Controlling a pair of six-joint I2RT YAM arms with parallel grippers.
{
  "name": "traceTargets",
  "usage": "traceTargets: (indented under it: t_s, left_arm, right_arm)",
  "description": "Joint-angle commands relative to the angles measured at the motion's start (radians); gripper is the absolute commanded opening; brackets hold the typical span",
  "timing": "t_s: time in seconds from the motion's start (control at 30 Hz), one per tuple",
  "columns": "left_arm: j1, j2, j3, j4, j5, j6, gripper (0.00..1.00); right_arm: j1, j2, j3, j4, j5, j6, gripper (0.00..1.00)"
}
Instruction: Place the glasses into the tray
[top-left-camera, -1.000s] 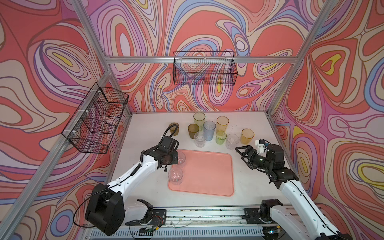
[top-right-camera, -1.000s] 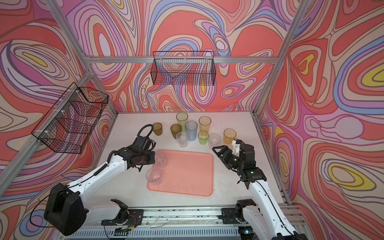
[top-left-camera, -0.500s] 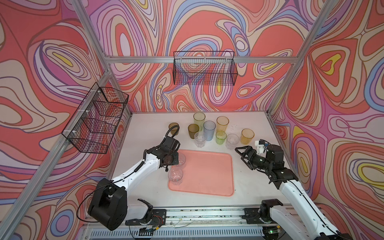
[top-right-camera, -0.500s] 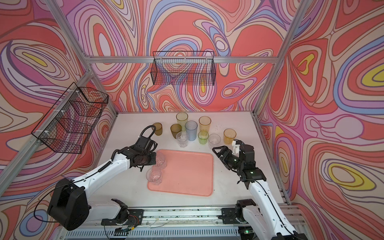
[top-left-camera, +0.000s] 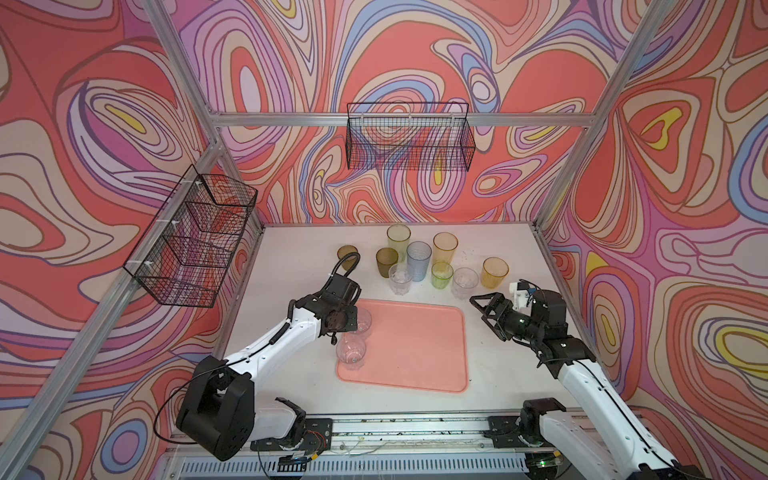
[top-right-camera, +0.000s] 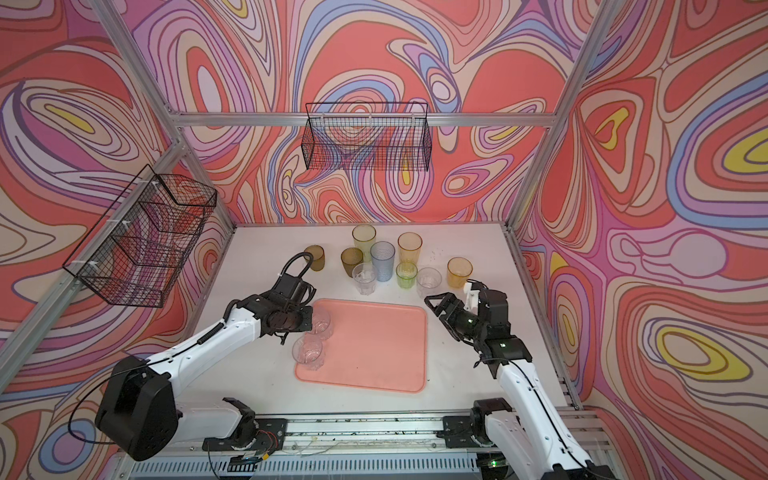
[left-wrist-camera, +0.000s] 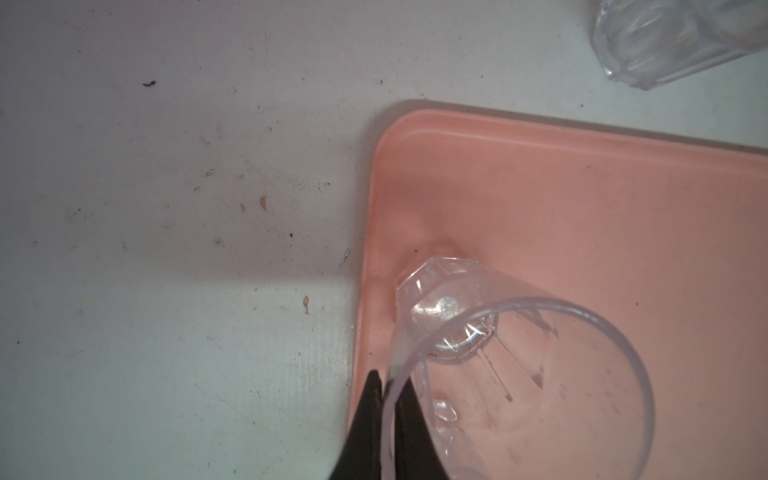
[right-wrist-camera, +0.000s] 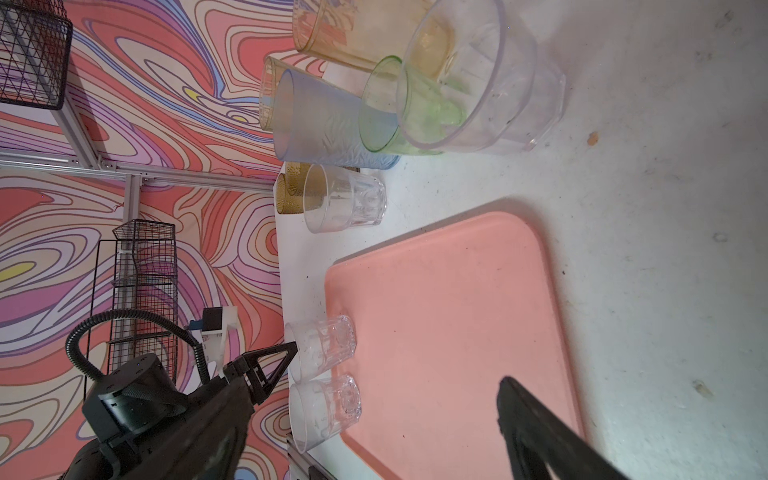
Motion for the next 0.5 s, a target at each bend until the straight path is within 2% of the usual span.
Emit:
traceTargets:
  t_s: [0.0,0.27,0.47]
  left_arm:
    - [-0.010,0.006,-0.011,-0.033,-0.014,0.010,0.00]
    - [-0.027,0.037,-0.007,-0.035,-0.022,0.009,0.04]
    - [-0.030,0.031,0.001,-0.036,-0.031,0.014,0.13]
  right_arm:
    - [0.003,0.000,-0.017,0.009,0.014,0.000,0.96]
    - [0.003,0.008,-0.023,0.014,0.013,0.000,0.96]
    - [0.004,0.008,-0.024,0.013,0.015,0.000,0.96]
